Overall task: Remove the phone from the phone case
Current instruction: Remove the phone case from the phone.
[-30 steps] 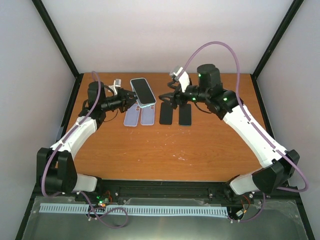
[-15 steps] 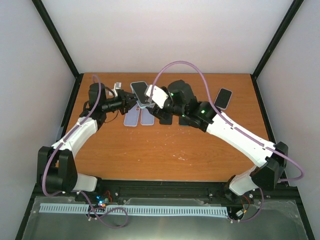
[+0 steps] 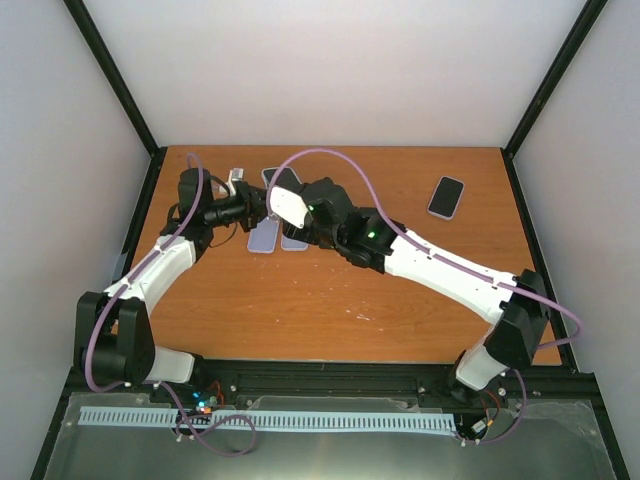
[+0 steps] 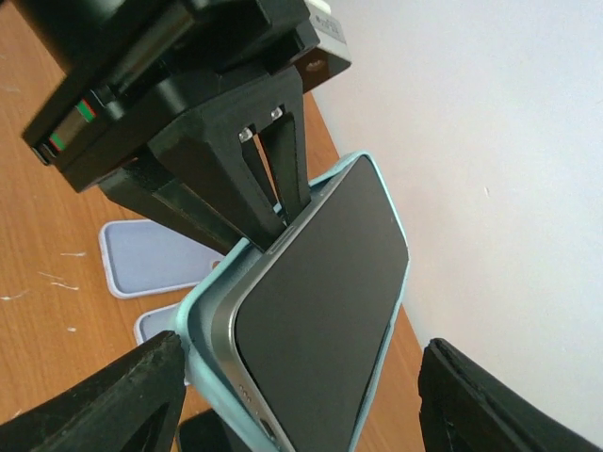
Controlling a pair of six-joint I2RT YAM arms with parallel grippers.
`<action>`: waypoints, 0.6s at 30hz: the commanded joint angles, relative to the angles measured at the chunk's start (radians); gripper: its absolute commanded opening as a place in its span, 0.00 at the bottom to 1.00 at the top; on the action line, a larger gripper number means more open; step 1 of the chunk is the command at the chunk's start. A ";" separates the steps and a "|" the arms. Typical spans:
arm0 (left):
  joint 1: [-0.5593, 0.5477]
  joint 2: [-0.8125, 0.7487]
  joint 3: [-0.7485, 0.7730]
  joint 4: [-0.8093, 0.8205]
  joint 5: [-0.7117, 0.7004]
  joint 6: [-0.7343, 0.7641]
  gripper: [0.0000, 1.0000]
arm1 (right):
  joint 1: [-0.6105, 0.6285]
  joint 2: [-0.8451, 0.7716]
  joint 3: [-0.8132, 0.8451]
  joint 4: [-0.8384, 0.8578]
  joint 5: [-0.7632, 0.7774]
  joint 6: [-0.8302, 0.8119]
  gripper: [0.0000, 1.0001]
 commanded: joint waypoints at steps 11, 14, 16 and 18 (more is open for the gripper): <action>0.005 -0.020 0.010 0.070 0.032 -0.022 0.01 | 0.016 0.071 0.035 0.085 0.137 -0.032 0.63; 0.006 -0.021 0.006 0.065 0.033 -0.018 0.01 | 0.016 0.068 0.061 0.050 0.103 -0.004 0.63; 0.006 -0.022 0.007 0.064 0.031 -0.017 0.01 | 0.015 0.067 0.074 0.032 0.088 0.011 0.63; 0.006 -0.020 0.011 0.062 0.031 -0.012 0.01 | 0.016 0.067 0.086 0.019 0.072 0.025 0.63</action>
